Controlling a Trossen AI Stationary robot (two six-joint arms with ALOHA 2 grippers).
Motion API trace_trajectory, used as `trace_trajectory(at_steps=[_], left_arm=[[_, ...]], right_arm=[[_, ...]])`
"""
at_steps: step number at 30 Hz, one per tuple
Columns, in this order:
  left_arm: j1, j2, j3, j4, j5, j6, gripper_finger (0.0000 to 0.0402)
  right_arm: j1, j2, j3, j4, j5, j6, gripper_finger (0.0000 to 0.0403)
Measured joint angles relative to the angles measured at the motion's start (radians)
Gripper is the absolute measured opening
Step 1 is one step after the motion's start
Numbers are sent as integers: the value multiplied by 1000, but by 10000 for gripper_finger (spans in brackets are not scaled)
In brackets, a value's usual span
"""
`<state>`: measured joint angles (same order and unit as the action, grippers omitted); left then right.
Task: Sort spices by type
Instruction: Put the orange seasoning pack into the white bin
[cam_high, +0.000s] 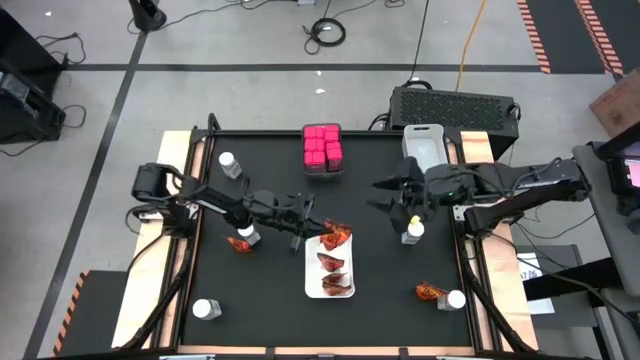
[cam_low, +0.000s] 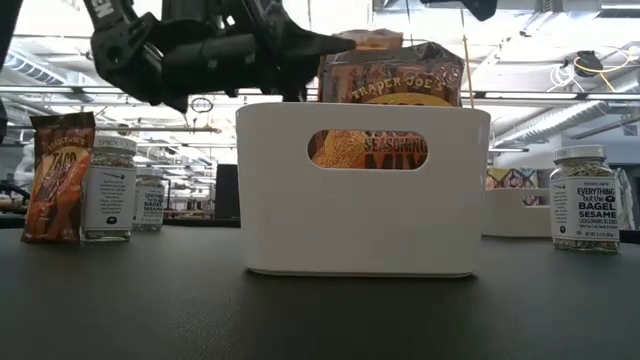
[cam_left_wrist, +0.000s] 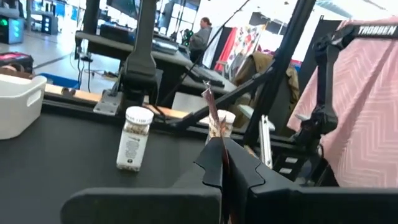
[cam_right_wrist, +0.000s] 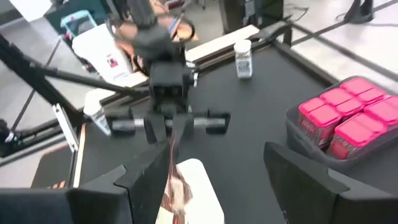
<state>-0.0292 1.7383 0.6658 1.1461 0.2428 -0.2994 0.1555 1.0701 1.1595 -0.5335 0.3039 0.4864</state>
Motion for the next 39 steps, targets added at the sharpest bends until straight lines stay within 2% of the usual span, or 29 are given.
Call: trace_trajectory(at_steps=[6, 13, 29, 33, 39], left_arm=[[3, 68, 30, -4, -4, 44, 0], [-14, 106, 37, -12, 43, 48, 0], [-13, 106, 36, -114, 80, 278, 0], [-13, 106, 36, -146, 86, 281, 0], [-14, 106, 36, -146, 87, 288, 29]], right_arm=[[6, -33, 0, 0, 7, 27, 254], [17, -37, 0, -8, 7, 30, 254], [17, -36, 0, -16, 9, 97, 254], [17, -36, 0, -15, 9, 108, 254], [17, -36, 0, -7, 15, 112, 254]])
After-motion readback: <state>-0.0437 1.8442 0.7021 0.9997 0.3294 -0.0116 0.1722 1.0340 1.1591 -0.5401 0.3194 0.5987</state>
